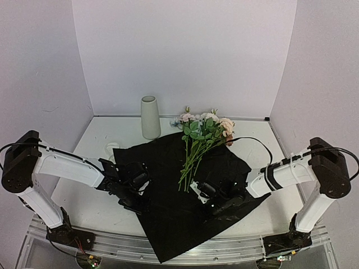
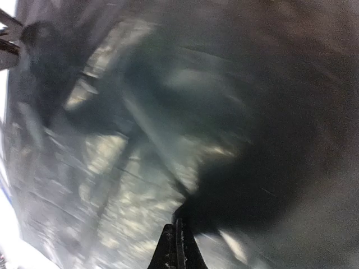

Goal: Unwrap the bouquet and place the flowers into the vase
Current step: Unfold the wrapping paper at the center of the board, then pick up the fake flower from the wrapping paper.

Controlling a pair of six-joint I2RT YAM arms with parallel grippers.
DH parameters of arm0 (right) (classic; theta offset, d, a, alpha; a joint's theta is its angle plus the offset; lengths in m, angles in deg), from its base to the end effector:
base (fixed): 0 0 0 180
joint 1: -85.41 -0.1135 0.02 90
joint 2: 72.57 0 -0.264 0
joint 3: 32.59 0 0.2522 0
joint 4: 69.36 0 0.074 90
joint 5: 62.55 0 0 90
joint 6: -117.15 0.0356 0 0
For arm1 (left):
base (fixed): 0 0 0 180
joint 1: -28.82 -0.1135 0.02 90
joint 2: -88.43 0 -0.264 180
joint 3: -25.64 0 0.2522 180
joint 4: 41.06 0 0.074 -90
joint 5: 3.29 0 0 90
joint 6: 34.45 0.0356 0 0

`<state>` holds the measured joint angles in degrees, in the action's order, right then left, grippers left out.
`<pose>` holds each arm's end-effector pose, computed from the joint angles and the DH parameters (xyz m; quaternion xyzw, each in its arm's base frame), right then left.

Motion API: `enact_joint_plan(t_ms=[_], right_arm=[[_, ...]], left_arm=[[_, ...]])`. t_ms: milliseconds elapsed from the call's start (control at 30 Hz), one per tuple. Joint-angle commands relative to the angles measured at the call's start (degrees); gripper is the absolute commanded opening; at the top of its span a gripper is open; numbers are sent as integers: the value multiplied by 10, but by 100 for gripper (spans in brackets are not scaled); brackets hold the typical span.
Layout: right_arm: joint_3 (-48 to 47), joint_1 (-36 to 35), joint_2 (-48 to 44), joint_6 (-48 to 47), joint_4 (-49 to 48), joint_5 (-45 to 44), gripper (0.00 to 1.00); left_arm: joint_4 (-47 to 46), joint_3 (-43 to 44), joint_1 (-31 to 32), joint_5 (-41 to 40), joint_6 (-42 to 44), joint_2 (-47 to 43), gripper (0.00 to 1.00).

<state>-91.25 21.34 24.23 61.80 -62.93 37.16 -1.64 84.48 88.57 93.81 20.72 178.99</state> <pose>0.1377 0.2970 0.1433 -0.2650 0.8807 0.3428 0.1914 0.1335 -0.2376 0.1414 0.2223 0.9592 -0.1616 0.0660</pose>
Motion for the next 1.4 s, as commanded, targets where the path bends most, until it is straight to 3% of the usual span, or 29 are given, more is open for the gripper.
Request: enact_joint_plan(t_ms=[0,233,433,533,700,733,800,900,1000,1167,1367], right_arm=[[-7,2,-75,-6,82,-93,0],[-36,55,-139,0,115,-155,3],[-74,135,-159,15,96,-171,8],[-98,164,-163,25,85,-192,13],[-111,199,-163,46,37,-203,32],[-114,209,-158,53,26,-196,33],[-119,223,-145,66,5,-189,38],[-126,233,-129,96,-26,-198,60],[-136,237,-107,130,-55,-213,67],[-174,241,-45,226,-58,-236,62],[-215,241,23,271,-59,-246,54]], left_arm=[[83,47,2,-74,-15,-20,41],[85,114,2,-154,-5,-85,48],[62,171,1,-230,20,-64,52],[36,196,-1,-247,25,-35,52],[-2,231,-4,-253,21,1,54],[-7,236,-6,-255,20,5,57],[-9,244,-11,-267,9,14,72],[-9,244,-22,-281,-19,15,96],[-14,233,-36,-285,-36,7,99],[-17,218,-45,-306,-41,-8,99],[-18,195,-45,-340,-43,-34,99]])
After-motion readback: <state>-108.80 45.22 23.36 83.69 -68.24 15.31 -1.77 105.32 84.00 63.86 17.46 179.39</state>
